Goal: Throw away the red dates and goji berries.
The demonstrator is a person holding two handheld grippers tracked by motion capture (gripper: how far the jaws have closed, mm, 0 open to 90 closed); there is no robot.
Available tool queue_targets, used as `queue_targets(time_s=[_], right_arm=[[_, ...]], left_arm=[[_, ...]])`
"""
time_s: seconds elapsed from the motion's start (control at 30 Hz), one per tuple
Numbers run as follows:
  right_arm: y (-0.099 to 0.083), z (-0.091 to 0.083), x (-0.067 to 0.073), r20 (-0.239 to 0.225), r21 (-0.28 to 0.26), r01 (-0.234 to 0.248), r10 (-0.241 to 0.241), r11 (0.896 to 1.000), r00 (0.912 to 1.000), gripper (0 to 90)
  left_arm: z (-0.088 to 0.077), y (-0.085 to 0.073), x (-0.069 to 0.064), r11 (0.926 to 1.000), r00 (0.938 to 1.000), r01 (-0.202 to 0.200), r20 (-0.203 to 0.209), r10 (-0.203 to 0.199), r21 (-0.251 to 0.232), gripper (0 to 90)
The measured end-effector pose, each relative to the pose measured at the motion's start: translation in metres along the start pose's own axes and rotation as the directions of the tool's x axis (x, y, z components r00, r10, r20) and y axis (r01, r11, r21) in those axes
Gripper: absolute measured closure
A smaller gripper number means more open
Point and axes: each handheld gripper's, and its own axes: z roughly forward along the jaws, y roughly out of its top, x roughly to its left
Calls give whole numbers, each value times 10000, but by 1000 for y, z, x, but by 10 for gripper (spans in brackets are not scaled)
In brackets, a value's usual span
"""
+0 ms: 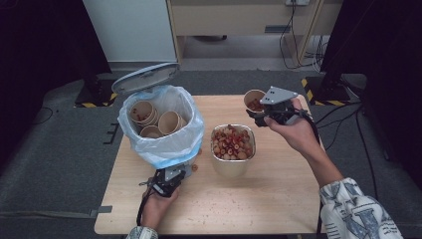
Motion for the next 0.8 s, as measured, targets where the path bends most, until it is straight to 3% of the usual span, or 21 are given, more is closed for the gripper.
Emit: queue_targets(time_s=[0.27,0.43,0.63,0.8], right_arm=[[9,0,11,300,-222,710,-703,9972,9971,306],[17,1,18,433,-234,1499,-1488,9884,9879,306],[22,3,19,603,-200,1795,-1781,9835,9822,306],[29,3,25,655,-130,2392,-2379,9709,9691,306]], left_arm=[[0,0,0,10000,10000,-10,-21,11,29,899],[0,0,0,9999,10000,89,37,-89,-67,899],[0,0,-1,9999,9999,113,41,-112,-76,900],[0,0,-1,9999,9999,106,30,-106,-71,899]])
